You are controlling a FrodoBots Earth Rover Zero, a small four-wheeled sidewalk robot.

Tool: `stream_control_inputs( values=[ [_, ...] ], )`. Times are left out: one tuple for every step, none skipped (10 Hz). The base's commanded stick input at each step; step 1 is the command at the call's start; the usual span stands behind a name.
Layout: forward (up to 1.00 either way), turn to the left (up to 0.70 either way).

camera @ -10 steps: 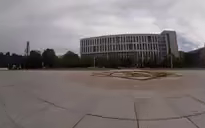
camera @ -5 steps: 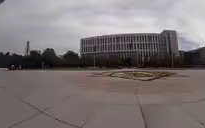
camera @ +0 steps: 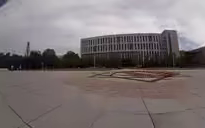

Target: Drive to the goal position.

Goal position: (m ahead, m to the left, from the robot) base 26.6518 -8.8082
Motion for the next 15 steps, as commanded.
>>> stream_control_inputs(
  values=[
    [0.7, 0.0],
    [0.7, 0.0],
    [0.7, 0.0],
    [0.7, 0.0],
    [0.7, 0.0],
    [0.7, 0.0],
    [0.7, 0.0],
    [0.7, 0.0],
    [0.7, 0.0],
    [0.7, 0.0],
    [0.7, 0.0],
    [0.7, 0.0],
    [0.7, 0.0],
    [0.7, 0.0],
    [0.7, 0.0]
  ],
)
